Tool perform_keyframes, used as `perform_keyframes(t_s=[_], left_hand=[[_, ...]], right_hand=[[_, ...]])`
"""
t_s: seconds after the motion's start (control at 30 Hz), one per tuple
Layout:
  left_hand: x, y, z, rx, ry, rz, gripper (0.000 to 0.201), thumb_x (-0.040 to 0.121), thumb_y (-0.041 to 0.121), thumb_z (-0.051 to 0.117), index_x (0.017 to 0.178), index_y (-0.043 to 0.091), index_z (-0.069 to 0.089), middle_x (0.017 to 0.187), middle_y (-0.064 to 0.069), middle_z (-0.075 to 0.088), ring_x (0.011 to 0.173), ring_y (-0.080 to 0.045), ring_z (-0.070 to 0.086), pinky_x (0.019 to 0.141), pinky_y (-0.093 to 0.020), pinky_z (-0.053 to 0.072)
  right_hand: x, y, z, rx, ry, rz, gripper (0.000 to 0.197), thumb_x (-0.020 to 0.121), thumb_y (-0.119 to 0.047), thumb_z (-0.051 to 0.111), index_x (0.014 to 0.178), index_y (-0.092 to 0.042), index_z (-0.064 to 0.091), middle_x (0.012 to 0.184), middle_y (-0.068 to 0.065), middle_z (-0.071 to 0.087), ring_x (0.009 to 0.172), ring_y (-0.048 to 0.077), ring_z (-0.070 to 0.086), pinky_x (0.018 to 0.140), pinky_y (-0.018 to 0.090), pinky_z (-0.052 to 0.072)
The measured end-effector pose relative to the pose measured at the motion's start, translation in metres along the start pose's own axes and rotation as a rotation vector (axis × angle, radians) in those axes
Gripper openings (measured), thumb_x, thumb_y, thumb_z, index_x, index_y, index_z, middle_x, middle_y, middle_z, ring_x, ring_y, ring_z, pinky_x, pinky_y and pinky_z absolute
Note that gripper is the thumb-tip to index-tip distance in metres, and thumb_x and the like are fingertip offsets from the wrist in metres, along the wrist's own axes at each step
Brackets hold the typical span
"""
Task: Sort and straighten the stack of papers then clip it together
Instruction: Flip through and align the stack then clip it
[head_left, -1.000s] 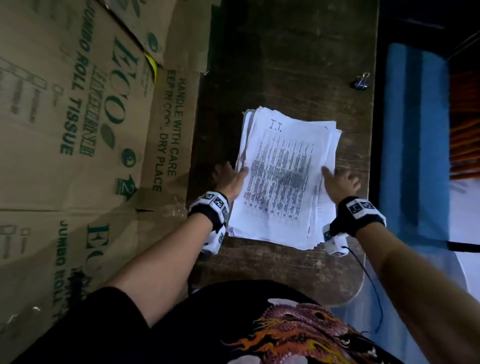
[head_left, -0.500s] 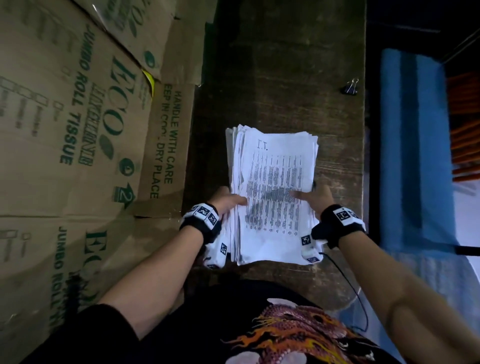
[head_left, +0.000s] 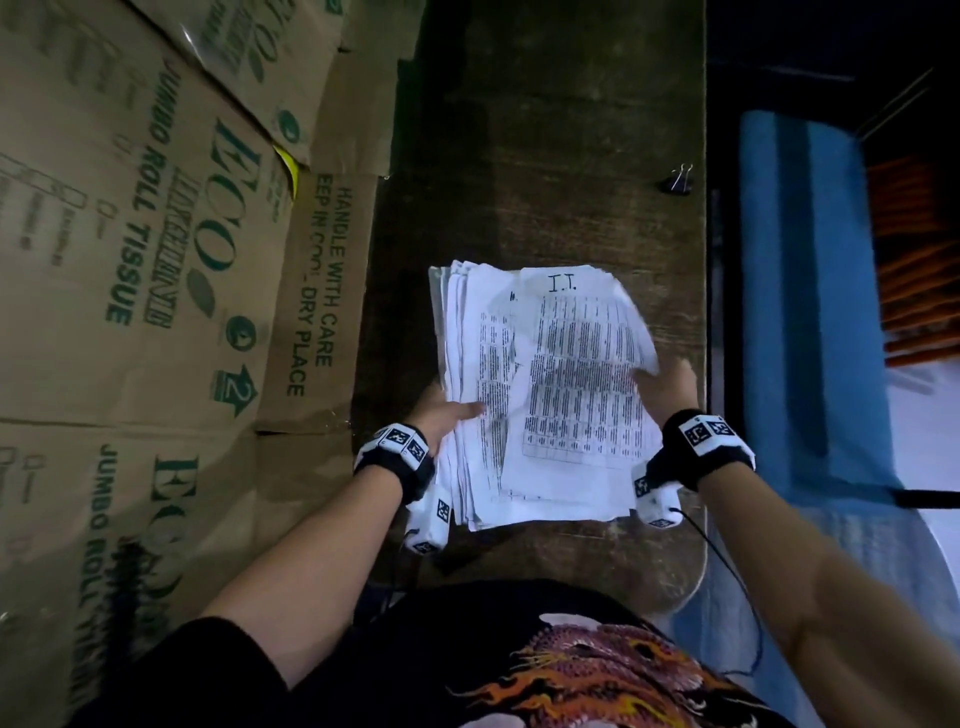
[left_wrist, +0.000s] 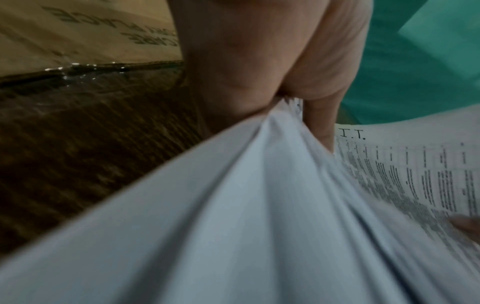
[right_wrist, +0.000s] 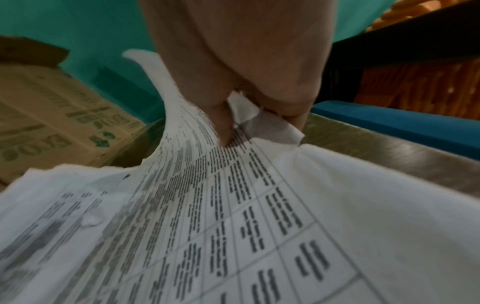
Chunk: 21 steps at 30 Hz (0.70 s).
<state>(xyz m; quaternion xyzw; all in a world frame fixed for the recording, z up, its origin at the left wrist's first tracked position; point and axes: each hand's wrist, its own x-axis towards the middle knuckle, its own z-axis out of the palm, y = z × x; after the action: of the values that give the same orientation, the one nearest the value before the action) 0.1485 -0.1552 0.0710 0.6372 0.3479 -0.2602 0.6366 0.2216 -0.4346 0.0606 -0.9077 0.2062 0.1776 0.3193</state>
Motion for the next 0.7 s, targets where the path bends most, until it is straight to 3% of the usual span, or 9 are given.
perform_keyframes(t_s=[0.1, 0.17, 0.27, 0.3, 0.4, 0.5, 0.53, 0.63, 0.7], left_hand=[[-0.004, 0.005, 0.005, 0.025, -0.003, 0.089, 0.08, 0.084, 0.007, 0.071, 0.148, 0.008, 0.024, 0.149, -0.003, 0.037, 0.138, -0.019, 0.034, 0.103, -0.024, 0.026], [-0.006, 0.01, -0.001, 0.051, 0.002, 0.148, 0.072, 0.083, 0.003, 0.07, 0.144, 0.009, 0.033, 0.132, 0.008, 0.043, 0.121, -0.011, 0.043, 0.093, -0.02, 0.031], [-0.006, 0.02, -0.031, -0.005, 0.043, 0.226, 0.06, 0.08, -0.008, 0.068, 0.134, 0.004, 0.046, 0.117, -0.003, 0.057, 0.114, -0.022, 0.057, 0.076, -0.018, 0.051], [-0.007, 0.023, -0.045, -0.024, 0.065, 0.253, 0.057, 0.079, -0.01, 0.068, 0.131, 0.002, 0.049, 0.114, -0.008, 0.06, 0.108, -0.026, 0.062, 0.075, -0.022, 0.054], [-0.007, 0.026, -0.096, -0.128, 0.126, 0.285, 0.054, 0.074, -0.005, 0.073, 0.125, -0.001, 0.055, 0.107, -0.008, 0.07, 0.091, -0.019, 0.069, 0.084, -0.039, 0.054], [-0.005, 0.024, -0.136, -0.191, 0.18, 0.242, 0.074, 0.058, 0.019, 0.088, 0.124, 0.006, 0.056, 0.113, -0.007, 0.07, 0.103, -0.022, 0.067, 0.089, -0.043, 0.053], [-0.008, 0.025, -0.139, -0.188, 0.158, 0.233, 0.071, 0.059, 0.019, 0.088, 0.121, 0.008, 0.057, 0.113, -0.006, 0.07, 0.104, -0.022, 0.067, 0.089, -0.043, 0.053], [-0.017, 0.029, -0.118, -0.197, 0.016, 0.285, 0.033, 0.075, -0.001, 0.074, 0.105, 0.01, 0.065, 0.091, 0.001, 0.076, 0.083, -0.012, 0.071, 0.075, -0.03, 0.057], [-0.022, 0.028, -0.092, -0.147, -0.062, 0.262, 0.044, 0.069, 0.006, 0.081, 0.108, 0.015, 0.065, 0.097, 0.001, 0.075, 0.09, -0.015, 0.07, 0.082, -0.034, 0.057]], right_hand=[[-0.004, 0.001, 0.001, 0.086, -0.069, -0.025, 0.038, 0.081, -0.018, 0.078, 0.113, -0.002, 0.063, 0.101, 0.004, 0.064, 0.095, 0.019, 0.061, 0.08, 0.029, 0.046], [-0.004, 0.004, -0.002, 0.071, -0.081, 0.011, 0.039, 0.079, -0.016, 0.08, 0.11, 0.002, 0.064, 0.102, 0.01, 0.066, 0.095, 0.022, 0.063, 0.076, 0.03, 0.045], [0.006, 0.021, -0.02, 0.065, -0.056, 0.057, 0.036, 0.08, -0.012, 0.079, 0.105, 0.007, 0.062, 0.097, 0.011, 0.063, 0.093, 0.023, 0.062, 0.073, 0.03, 0.042], [0.011, 0.03, -0.028, 0.07, -0.036, 0.067, 0.038, 0.078, -0.013, 0.08, 0.104, 0.008, 0.062, 0.098, 0.012, 0.065, 0.093, 0.026, 0.064, 0.073, 0.03, 0.043], [0.015, 0.045, -0.045, 0.034, -0.004, 0.081, 0.035, 0.077, -0.01, 0.08, 0.104, 0.008, 0.065, 0.097, 0.013, 0.068, 0.087, 0.023, 0.064, 0.074, 0.029, 0.044], [0.011, 0.039, -0.039, -0.005, -0.017, 0.074, 0.039, 0.077, -0.013, 0.081, 0.105, 0.007, 0.063, 0.102, 0.012, 0.068, 0.089, 0.025, 0.065, 0.077, 0.031, 0.049], [0.01, 0.035, -0.032, 0.015, -0.034, 0.064, 0.043, 0.076, -0.015, 0.081, 0.108, 0.007, 0.063, 0.106, 0.013, 0.069, 0.092, 0.025, 0.066, 0.078, 0.032, 0.05], [0.006, 0.005, -0.002, 0.023, -0.169, 0.068, 0.035, 0.083, -0.012, 0.074, 0.109, 0.009, 0.063, 0.107, 0.019, 0.067, 0.093, 0.026, 0.064, 0.074, 0.031, 0.044], [-0.002, -0.021, 0.013, 0.054, -0.279, 0.087, 0.018, 0.093, -0.009, 0.059, 0.101, 0.008, 0.061, 0.101, 0.024, 0.068, 0.079, 0.028, 0.064, 0.067, 0.029, 0.046]])
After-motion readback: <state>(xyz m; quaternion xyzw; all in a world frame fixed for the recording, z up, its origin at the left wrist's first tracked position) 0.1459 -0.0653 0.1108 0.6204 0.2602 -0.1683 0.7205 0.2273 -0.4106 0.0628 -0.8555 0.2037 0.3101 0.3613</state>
